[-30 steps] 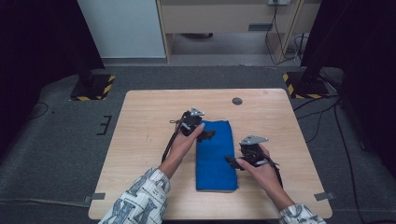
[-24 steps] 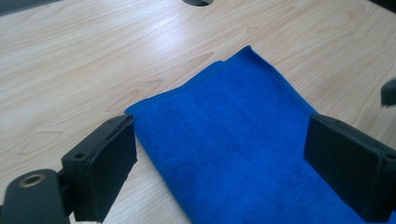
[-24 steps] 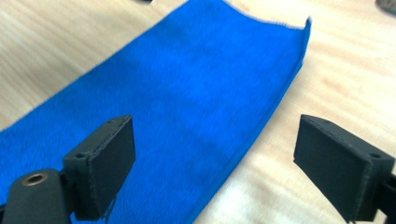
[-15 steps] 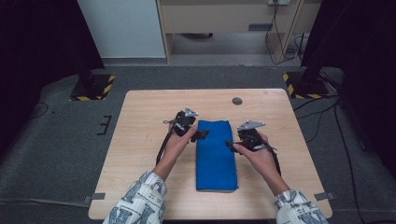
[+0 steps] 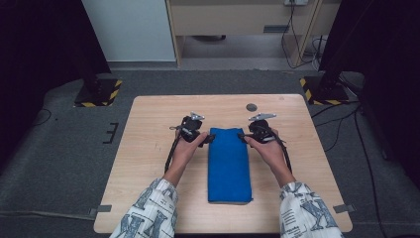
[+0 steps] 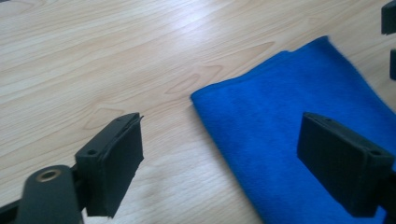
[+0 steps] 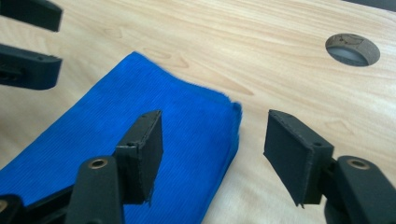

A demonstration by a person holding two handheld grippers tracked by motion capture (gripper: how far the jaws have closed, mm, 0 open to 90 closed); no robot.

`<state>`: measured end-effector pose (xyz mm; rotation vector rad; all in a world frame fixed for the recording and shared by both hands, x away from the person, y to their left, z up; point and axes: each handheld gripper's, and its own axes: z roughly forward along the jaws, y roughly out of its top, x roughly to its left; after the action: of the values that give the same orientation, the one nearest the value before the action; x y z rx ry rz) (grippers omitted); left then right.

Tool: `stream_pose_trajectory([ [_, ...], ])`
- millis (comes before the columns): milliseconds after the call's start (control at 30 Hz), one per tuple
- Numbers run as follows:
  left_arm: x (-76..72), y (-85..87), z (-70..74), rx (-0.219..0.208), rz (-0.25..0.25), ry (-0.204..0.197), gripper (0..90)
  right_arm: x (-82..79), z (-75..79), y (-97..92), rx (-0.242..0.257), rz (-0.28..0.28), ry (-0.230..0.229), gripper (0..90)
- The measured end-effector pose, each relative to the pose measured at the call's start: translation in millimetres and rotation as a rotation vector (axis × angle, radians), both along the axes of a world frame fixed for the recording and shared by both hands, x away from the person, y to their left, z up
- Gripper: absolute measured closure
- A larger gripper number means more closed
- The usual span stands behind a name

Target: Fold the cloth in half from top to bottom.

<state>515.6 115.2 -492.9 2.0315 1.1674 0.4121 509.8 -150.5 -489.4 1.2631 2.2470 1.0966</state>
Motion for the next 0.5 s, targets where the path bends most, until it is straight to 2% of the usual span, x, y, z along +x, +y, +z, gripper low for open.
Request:
stream_pose_trajectory([
  [133,3.3,0.1,-3.6,0.019,0.010,-0.006,21.2,11.2,-5.0,3.2,-0.011,-0.015,0.008,42.9],
  [233,5.5,0.2,-5.2,0.025,0.006,0.000,23.7,15.0,-9.0,7.3,-0.031,-0.006,0.010,44.8],
  [400,9.8,-0.6,-10.4,0.021,0.011,-0.003,25.8,20.0,-19.1,11.2,-0.041,-0.016,0.023,44.8],
  [500,11.4,-1.4,-14.3,0.018,0.009,0.009,25.8,24.2,-24.5,12.8,-0.051,-0.019,0.036,43.6],
])
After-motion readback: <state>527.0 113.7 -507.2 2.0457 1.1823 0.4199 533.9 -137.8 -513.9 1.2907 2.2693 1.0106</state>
